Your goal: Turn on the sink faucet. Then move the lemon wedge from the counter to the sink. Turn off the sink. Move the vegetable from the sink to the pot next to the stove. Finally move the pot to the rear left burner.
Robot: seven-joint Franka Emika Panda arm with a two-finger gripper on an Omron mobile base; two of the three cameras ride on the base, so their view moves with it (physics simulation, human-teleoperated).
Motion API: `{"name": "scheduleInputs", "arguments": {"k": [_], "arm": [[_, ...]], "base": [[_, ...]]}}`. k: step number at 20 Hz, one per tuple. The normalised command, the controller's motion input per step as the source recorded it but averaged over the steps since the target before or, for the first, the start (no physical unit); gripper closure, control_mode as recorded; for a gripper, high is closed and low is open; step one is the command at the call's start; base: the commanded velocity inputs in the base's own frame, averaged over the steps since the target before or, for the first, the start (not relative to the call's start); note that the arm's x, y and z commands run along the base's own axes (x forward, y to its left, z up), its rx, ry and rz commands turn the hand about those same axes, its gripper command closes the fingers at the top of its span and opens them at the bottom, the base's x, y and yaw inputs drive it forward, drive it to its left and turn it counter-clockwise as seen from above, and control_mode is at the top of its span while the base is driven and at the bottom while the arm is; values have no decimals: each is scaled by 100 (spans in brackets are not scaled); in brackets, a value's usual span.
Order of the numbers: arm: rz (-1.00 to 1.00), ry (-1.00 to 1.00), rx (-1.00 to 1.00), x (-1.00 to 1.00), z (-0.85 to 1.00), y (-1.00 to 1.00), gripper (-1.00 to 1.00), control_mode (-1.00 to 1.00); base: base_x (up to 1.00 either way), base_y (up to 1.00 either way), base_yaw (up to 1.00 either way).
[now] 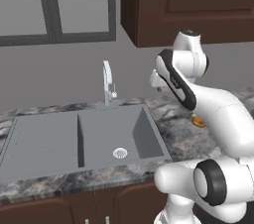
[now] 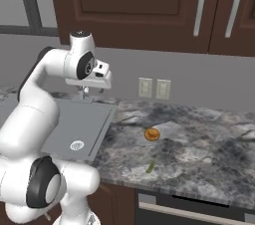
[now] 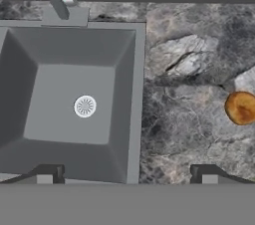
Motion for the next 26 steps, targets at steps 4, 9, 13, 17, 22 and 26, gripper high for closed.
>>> {"name": "scheduleInputs", "arguments": {"k": [4, 9, 13, 17, 22, 26], "arm": [[8, -2, 6, 46, -35, -8, -100, -100], [30, -27, 3, -14, -19, -1, -100, -100], [35, -25, 0, -40, -7, 7, -100, -100], [35, -25, 0, -44, -13, 7, -100, -100], [27, -15, 5, 12, -8, 21, -100, -100], [18, -4, 10, 42, 0, 3, -100, -100]], "base": [[0, 0, 0], [0, 0, 0], [0, 0, 0], [0, 0, 0], [0, 0, 0], [0, 0, 0]]}}
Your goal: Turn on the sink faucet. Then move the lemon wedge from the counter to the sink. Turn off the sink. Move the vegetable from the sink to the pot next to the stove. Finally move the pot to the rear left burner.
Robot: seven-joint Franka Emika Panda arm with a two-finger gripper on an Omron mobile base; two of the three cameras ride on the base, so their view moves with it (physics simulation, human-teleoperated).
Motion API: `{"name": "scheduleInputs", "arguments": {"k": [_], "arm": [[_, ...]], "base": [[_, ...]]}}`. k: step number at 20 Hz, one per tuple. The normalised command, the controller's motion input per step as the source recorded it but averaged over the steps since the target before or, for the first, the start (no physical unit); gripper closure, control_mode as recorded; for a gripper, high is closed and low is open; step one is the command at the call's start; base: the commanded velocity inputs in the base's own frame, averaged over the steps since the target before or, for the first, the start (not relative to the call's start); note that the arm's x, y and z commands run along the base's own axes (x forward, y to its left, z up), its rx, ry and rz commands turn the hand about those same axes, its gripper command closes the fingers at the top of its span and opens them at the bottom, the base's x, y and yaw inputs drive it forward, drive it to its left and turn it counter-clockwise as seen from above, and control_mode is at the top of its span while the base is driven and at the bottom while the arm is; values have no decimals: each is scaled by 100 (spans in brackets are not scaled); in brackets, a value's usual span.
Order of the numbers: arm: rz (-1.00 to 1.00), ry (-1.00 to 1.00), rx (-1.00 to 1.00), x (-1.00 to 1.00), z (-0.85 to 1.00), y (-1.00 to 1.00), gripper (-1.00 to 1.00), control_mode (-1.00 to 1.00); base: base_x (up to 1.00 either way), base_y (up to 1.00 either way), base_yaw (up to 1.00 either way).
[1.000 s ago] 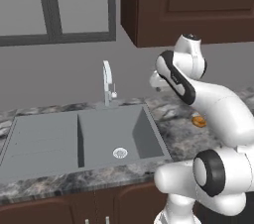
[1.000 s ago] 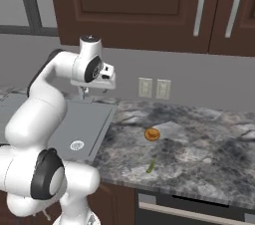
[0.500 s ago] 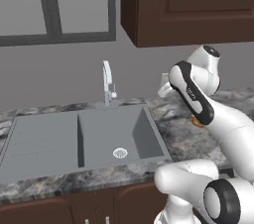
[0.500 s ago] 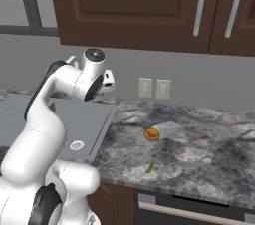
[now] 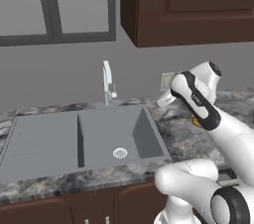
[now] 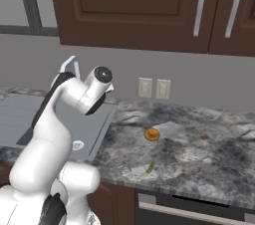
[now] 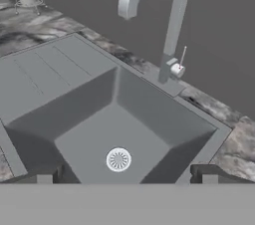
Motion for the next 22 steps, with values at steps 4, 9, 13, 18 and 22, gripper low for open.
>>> {"name": "scheduleInputs", "arguments": {"k": [4, 9, 13, 18, 22], "arm": [[14, 2, 5, 31, -2, 0, -100, -100], [16, 0, 8, 71, -14, 0, -100, -100], [15, -3, 11, 84, -13, 1, -100, -100], [9, -8, 13, 72, -20, 11, -100, -100], [5, -13, 11, 50, -21, 23, -100, -100]], "base": [[0, 0, 0], [0, 0, 0], [0, 0, 0], [0, 0, 0], [0, 0, 0]]}}
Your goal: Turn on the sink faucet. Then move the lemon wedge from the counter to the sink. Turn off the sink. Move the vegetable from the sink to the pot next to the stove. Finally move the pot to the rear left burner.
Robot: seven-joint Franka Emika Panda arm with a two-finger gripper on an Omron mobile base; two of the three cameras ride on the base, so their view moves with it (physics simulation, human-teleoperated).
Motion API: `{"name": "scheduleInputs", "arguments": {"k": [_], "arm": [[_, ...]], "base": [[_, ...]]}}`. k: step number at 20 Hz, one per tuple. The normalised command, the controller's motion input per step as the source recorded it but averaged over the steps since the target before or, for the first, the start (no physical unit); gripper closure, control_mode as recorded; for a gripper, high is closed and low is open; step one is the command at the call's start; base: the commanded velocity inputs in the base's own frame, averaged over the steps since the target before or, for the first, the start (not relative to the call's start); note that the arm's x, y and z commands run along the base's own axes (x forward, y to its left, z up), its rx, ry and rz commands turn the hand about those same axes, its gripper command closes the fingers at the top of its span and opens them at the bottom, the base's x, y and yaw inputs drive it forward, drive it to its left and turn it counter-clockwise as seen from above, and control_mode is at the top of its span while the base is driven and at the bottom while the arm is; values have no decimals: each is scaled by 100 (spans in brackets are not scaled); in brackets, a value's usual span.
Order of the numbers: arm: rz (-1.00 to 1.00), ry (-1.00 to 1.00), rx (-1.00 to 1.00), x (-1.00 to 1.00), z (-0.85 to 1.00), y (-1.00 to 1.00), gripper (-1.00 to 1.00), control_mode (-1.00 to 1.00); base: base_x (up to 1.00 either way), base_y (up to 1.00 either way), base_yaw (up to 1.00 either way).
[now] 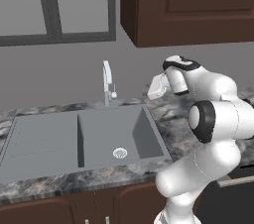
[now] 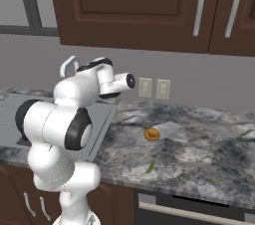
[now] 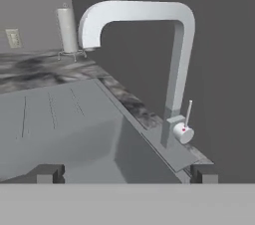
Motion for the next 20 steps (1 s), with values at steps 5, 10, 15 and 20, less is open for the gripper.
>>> {"name": "scheduleInputs", "arguments": {"k": [5, 10, 15, 20], "arm": [[0, -1, 0, 26, -22, 8, -100, -100], [0, 0, 0, 38, -26, 24, -100, -100], [5, -4, 1, 41, -21, 38, -100, -100], [8, -4, 4, 39, -10, 33, -100, -100]], "base": [[0, 0, 0], [0, 0, 0], [0, 0, 0], [0, 0, 0]]}}
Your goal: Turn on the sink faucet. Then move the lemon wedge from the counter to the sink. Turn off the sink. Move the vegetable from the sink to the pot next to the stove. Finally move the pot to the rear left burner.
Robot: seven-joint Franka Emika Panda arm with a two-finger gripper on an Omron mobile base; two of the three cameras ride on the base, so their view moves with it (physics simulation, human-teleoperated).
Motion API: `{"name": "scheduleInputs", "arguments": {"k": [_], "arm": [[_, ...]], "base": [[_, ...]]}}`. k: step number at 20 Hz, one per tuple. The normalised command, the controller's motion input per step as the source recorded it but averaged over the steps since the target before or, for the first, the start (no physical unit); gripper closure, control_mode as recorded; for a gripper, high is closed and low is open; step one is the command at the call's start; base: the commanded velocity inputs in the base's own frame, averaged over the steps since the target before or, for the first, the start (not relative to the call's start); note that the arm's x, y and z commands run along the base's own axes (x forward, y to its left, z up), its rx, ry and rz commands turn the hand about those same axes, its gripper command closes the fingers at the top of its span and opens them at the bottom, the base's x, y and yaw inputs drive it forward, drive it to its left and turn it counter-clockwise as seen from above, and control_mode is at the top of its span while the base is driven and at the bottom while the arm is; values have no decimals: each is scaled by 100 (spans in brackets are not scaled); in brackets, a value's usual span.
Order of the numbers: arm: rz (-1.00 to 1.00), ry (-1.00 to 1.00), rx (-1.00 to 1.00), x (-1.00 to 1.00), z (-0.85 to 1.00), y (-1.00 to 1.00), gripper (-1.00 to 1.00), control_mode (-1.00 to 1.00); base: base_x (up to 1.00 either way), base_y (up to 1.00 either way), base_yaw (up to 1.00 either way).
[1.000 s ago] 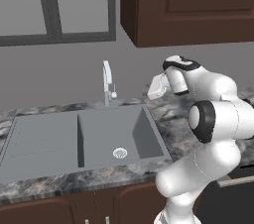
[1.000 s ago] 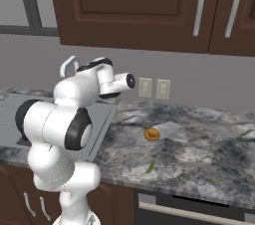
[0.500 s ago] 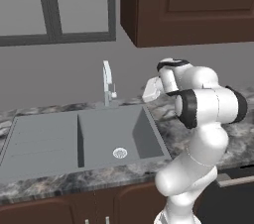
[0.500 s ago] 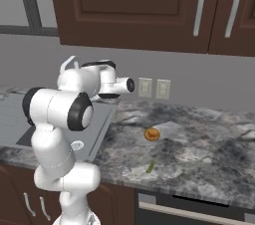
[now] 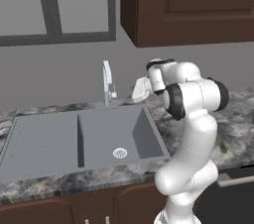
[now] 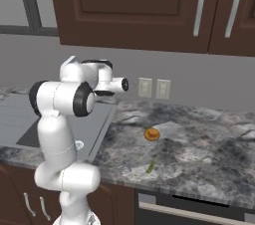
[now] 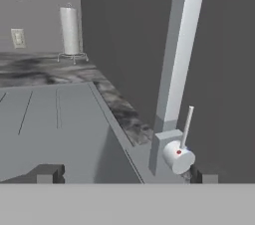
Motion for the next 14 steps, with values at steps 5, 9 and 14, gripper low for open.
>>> {"name": "scheduleInputs", "arguments": {"k": [5, 9, 14], "arm": [[9, -4, 4, 39, -10, 29, -100, -100], [10, -3, 3, 44, -10, 23, -100, -100], [11, 0, 2, 37, -7, 15, -100, -100]], "base": [[0, 0, 0], [0, 0, 0], [0, 0, 0]]}}
